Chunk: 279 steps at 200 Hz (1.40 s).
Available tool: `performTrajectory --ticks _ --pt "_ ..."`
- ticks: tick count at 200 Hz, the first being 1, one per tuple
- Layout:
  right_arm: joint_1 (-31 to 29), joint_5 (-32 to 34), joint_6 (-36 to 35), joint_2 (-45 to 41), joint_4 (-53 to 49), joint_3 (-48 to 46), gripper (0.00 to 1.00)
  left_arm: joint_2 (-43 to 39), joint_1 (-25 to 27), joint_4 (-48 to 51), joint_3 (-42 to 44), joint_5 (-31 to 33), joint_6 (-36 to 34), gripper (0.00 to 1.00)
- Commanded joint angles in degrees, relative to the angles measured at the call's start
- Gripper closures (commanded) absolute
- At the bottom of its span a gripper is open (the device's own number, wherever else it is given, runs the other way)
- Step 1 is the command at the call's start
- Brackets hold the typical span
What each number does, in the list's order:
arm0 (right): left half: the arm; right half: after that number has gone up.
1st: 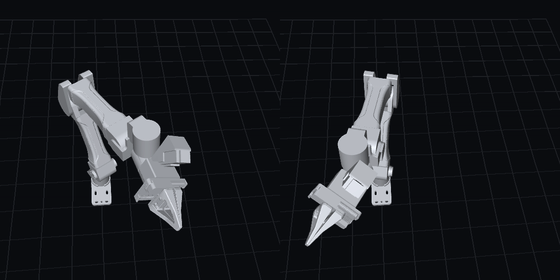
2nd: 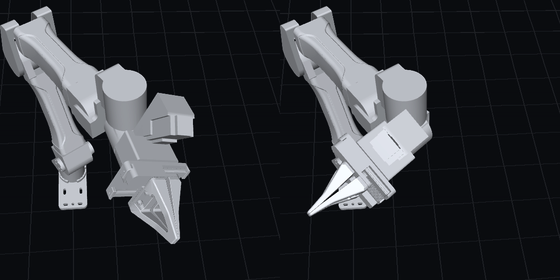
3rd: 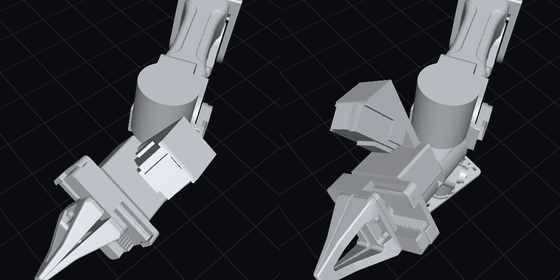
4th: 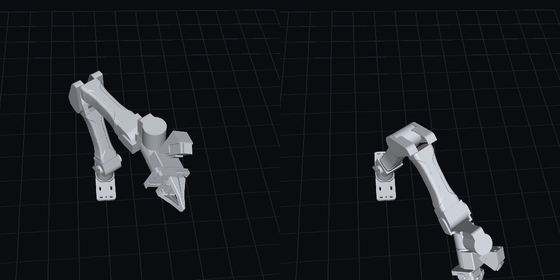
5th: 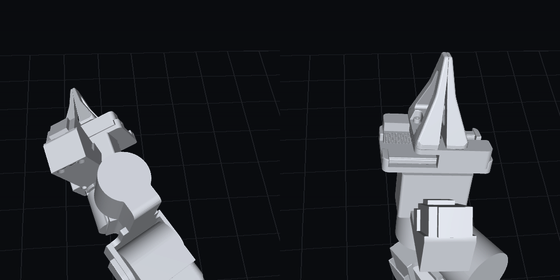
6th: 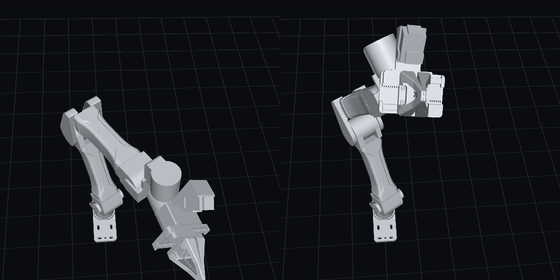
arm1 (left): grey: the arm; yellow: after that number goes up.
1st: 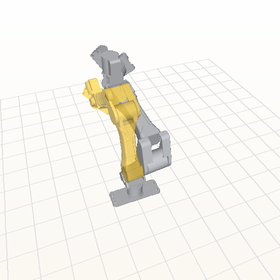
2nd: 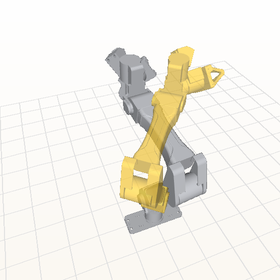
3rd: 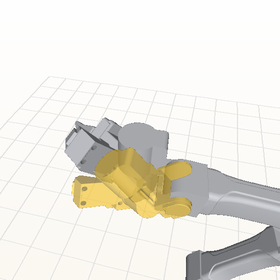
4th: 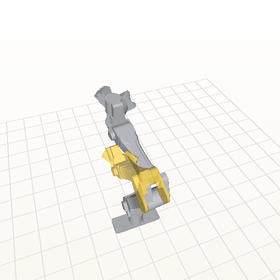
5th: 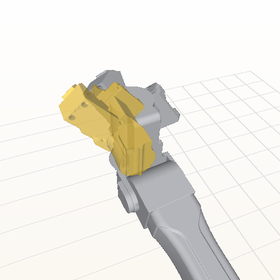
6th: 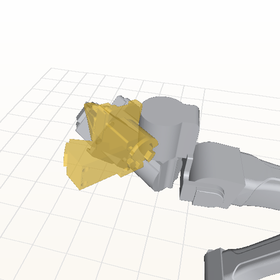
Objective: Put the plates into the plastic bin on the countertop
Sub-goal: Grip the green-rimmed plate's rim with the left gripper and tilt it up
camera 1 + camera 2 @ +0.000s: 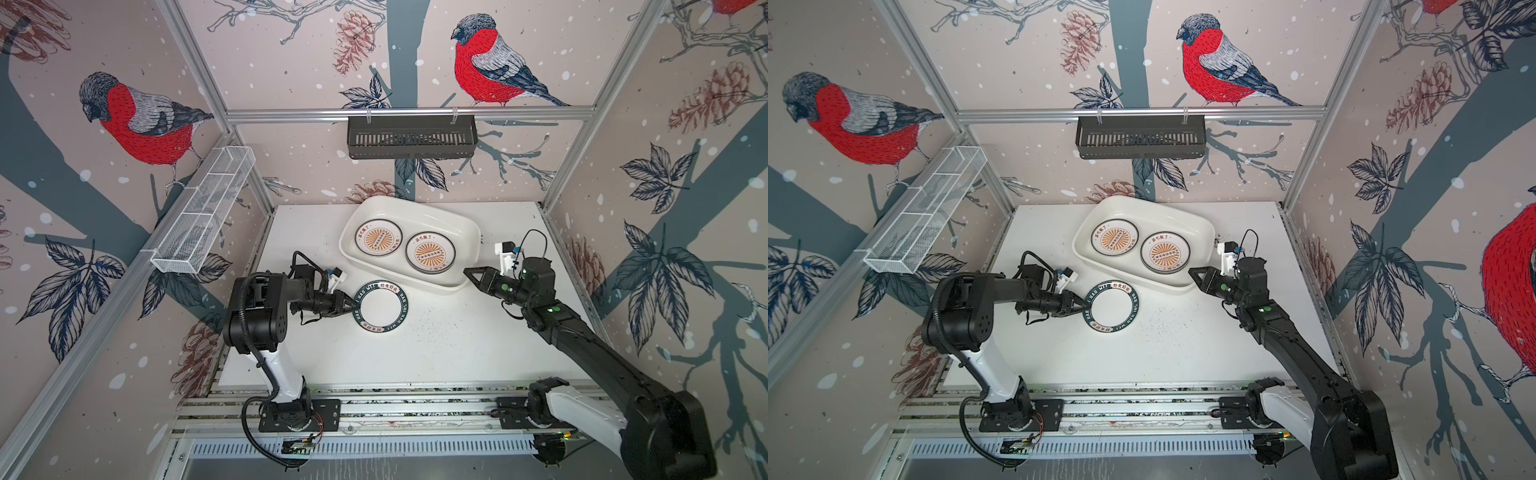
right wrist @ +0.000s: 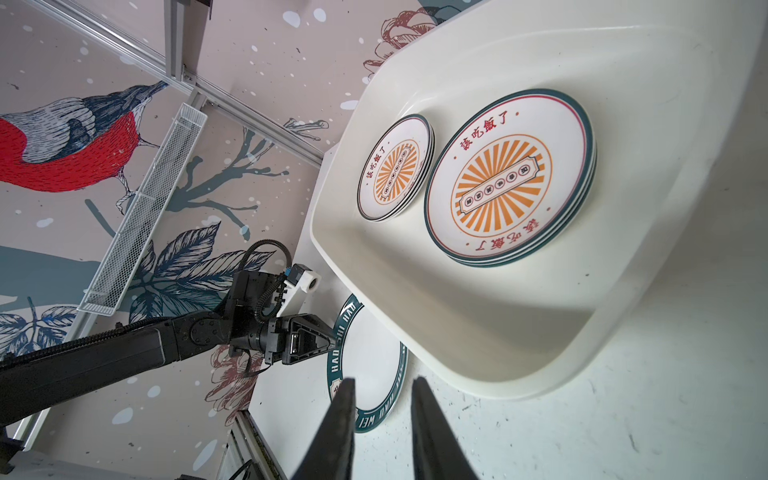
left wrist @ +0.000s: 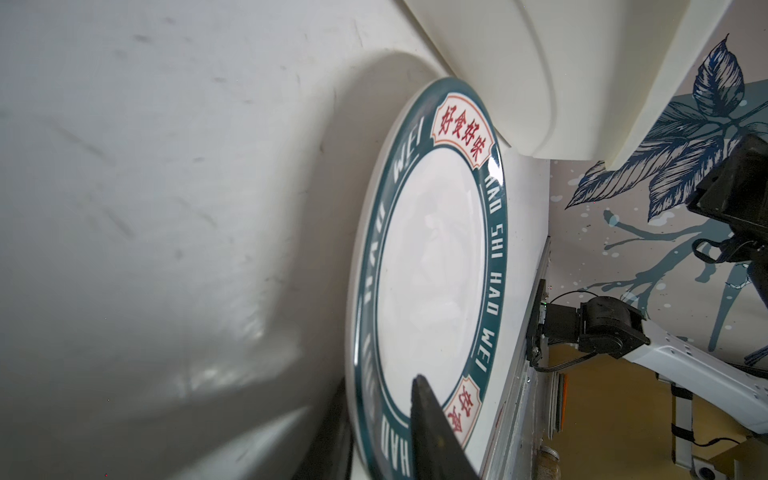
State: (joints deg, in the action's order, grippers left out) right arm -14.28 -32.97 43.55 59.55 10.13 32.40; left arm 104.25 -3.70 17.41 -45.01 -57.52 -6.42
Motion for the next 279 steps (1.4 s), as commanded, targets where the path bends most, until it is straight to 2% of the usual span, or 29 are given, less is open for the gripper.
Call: performTrajectory --ticks 1,41,66,124,145,171,231,279 --pt "-0.2 -0.6 0.6 0.0 2.2 -0.1 0.74 0.2 0.0 1.3 0.0 1.1 -1.0 0.77" --pt "-0.2 -0.7 0.5 0.5 2.5 -0.1 0.74 0.1 -0.2 1.2 0.2 0.9 -0.8 0.82" --pt "-0.2 -0.7 0.6 0.8 3.0 -0.3 0.74 0.3 -0.6 1.3 0.2 0.8 -0.8 0.91" --pt "-0.4 -1.0 0.7 1.7 3.9 -0.5 0.74 -0.1 -2.4 1.8 -0.1 0.0 -0.9 0.95" --pt "-0.4 -1.1 0.7 2.2 4.1 -0.3 0.74 -0.4 -2.8 2.6 -0.5 -0.5 -1.4 1.0" --pt "-0.4 -1.6 0.8 2.8 4.4 0.3 0.7 -1.8 -3.2 3.8 -0.9 -0.7 -1.9 1.0" --pt "-0.5 -2.3 0.7 4.4 4.6 2.3 0.68 -7.7 -3.5 5.8 -1.4 0.8 -2.2 1.0" --pt "-0.5 -3.0 0.2 5.9 4.3 3.9 0.68 -8.1 -3.4 12.6 -5.6 2.7 -5.9 1.0"
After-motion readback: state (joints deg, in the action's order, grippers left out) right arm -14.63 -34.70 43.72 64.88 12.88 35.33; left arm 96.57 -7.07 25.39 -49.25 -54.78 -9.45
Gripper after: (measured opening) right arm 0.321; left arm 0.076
